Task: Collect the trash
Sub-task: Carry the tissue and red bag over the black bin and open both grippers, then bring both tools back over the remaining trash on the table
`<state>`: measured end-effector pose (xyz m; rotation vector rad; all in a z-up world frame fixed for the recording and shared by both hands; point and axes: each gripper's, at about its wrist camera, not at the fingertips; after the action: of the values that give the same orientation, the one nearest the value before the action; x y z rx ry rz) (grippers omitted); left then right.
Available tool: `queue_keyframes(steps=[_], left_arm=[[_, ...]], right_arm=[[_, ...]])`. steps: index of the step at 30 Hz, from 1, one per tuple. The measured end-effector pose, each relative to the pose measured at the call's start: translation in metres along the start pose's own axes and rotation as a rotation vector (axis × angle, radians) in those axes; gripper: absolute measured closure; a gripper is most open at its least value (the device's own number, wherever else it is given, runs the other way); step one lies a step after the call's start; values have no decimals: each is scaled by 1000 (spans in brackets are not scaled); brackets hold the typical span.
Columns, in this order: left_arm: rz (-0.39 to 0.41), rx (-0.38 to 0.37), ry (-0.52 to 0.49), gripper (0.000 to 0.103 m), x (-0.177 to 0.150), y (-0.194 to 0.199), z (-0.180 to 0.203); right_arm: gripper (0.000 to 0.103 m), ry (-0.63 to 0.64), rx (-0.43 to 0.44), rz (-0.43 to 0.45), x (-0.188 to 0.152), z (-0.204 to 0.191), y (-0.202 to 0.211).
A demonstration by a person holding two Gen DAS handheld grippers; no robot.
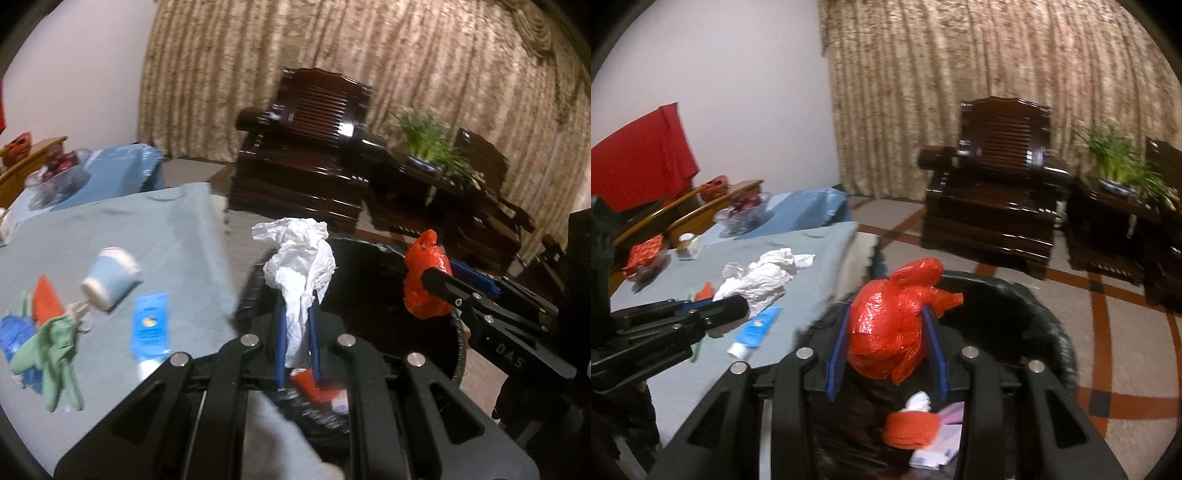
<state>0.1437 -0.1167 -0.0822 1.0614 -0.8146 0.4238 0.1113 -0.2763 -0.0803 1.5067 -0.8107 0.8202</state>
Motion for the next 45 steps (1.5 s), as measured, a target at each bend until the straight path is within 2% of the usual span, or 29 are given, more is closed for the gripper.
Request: queue_keyframes(steps=[6,12,13,15,16,17,18,20,22,27,29,32,39,45], left_arm=[[-52,-44,-61,93,-5,-40,29],[-109,-69,-47,90,-10,-69,33],[-116,-76,-38,86,-10,-71,32],[-122,-81,-20,70,-9,-73,29],[-122,-82,-13,52,-9,-73,27],[-117,-82,-1,44,-9,-73,24],[-112,-82,7,43,-9,-72,22],[-117,-80,19,42,-7,-70,15],[-110,-69,35,38,-5,-68,13],[-56,-14,55,26,2,-47,-4],[-22,23,46,18,3,-35,-10],[10,61,38,15,3,-19,-20],[47,165,82,14,1,20,-65],[79,269,116,14,-6,54,-109]], right_arm=[[65,-25,-61,-30,-13,30,-6],[63,-36,-86,-64,-26,47,-15],[61,-37,-90,-71,-28,48,-18],[56,-41,-98,-78,-31,51,-20],[53,-45,-101,-85,-33,53,-21],[46,-48,-104,-87,-34,54,-20],[41,-54,-108,-87,-35,55,-20],[39,-61,-109,-88,-36,55,-18],[30,-59,-114,-86,-37,54,-17],[6,-46,-115,-72,-33,45,-13],[6,-47,-103,-70,-31,41,-13],[6,-57,-85,-66,-28,34,-14],[6,-39,-17,-46,-13,-1,-19],[6,3,67,-39,-2,-47,-30]])
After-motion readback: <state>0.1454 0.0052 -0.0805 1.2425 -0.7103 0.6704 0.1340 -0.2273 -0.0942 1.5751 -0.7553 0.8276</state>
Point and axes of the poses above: each gripper's, at about its wrist camera, not at the fingertips, and y roughly against the way its jaws point, z to its right, x to its top, and after that the axes turned 4 degrees about y, right-handed
